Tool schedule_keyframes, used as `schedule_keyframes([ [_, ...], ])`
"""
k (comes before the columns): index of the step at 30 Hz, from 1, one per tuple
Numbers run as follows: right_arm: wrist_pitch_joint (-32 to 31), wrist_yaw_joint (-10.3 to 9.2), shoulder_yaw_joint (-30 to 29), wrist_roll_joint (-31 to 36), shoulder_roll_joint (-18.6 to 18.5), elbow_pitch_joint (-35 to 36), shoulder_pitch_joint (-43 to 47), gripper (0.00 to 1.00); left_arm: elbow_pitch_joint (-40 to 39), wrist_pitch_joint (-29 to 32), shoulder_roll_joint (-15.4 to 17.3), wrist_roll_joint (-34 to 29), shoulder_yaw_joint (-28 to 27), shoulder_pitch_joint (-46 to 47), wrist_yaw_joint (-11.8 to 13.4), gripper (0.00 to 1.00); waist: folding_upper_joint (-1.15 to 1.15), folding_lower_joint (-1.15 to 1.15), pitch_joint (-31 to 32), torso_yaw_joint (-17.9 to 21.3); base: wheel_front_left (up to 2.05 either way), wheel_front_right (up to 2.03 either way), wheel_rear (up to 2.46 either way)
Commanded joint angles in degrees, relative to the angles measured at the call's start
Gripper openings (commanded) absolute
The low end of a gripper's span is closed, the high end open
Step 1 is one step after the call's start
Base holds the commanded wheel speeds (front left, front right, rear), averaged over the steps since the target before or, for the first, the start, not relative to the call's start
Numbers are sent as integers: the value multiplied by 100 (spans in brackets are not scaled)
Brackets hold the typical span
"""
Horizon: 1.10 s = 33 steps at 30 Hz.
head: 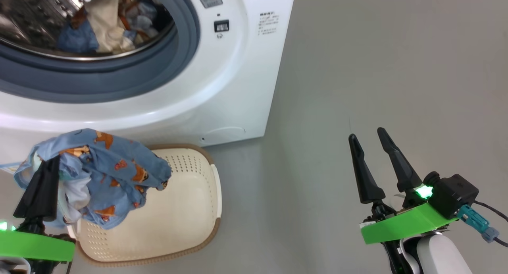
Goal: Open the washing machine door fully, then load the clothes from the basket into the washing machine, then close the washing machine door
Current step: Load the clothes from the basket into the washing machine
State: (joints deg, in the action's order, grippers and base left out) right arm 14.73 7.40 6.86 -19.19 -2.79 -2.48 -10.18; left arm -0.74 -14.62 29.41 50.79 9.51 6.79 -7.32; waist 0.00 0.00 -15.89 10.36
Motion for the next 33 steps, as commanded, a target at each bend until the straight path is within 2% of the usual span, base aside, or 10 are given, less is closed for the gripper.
schedule_keyframes([
  [1, 27, 9, 121, 69, -9, 112, 59, 100, -176, -38, 169, -65, -305, 73, 6, 0, 0, 0, 192, -51, 0, 0, 0],
  [7, 27, 9, 60, 84, -9, -14, 87, 100, -415, -38, -131, -165, -501, -51, 122, 0, 0, 0, 488, -80, 0, 0, 0],
  [18, 27, 9, -16, 192, -9, -112, 161, 100, -596, -4, -309, -270, -388, -134, 432, 0, 0, 0, 765, -163, 0, 0, 0],
  [27, 27, 9, 10, 212, -9, -101, 189, 100, -598, -8, -327, -304, -388, 41, 458, 0, 0, 0, 771, -146, 0, 0, 0],
  [33, 27, 9, 41, 212, -9, -45, 170, 100, -489, 24, -240, -370, -353, 523, 394, 0, 0, 0, 621, -107, 0, 0, 0],
])
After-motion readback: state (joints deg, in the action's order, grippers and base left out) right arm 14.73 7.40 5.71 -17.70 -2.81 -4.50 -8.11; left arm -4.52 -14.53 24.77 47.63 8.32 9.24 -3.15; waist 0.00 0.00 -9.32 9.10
